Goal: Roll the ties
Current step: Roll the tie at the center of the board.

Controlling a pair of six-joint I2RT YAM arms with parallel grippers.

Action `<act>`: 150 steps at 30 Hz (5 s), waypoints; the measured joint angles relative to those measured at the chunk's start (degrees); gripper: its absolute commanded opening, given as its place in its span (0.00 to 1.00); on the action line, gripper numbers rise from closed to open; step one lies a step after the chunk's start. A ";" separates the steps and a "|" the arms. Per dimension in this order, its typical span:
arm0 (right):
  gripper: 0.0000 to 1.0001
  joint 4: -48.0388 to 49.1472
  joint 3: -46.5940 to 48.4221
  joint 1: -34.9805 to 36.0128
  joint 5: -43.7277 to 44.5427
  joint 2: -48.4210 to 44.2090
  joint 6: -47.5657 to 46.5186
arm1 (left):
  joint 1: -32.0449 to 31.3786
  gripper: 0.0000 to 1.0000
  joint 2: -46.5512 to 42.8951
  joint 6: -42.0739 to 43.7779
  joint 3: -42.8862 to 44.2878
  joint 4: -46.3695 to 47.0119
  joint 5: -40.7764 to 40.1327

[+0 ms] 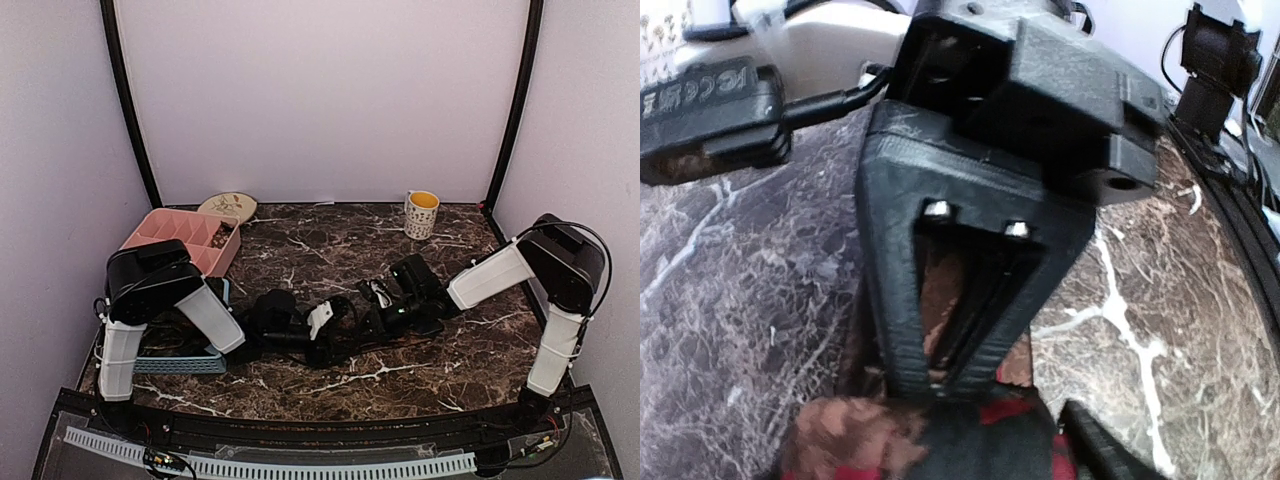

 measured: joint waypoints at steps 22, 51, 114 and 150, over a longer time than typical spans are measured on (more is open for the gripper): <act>0.47 -4.59 -2.84 0.46 -3.26 -10.08 12.15 | -1.51 0.37 -1.86 8.87 1.14 -7.06 -2.05; 0.00 2.73 -9.44 -5.68 -5.95 -6.36 10.05 | -1.51 0.90 -3.76 8.72 1.16 -11.23 -0.83; 0.21 -9.92 -6.99 -4.94 3.45 -16.20 6.49 | -0.24 0.27 -5.03 4.90 -3.15 -6.49 -1.51; 0.42 -5.29 2.82 2.25 -1.07 -8.02 12.52 | -0.22 0.32 -5.05 6.38 -1.95 -8.98 0.31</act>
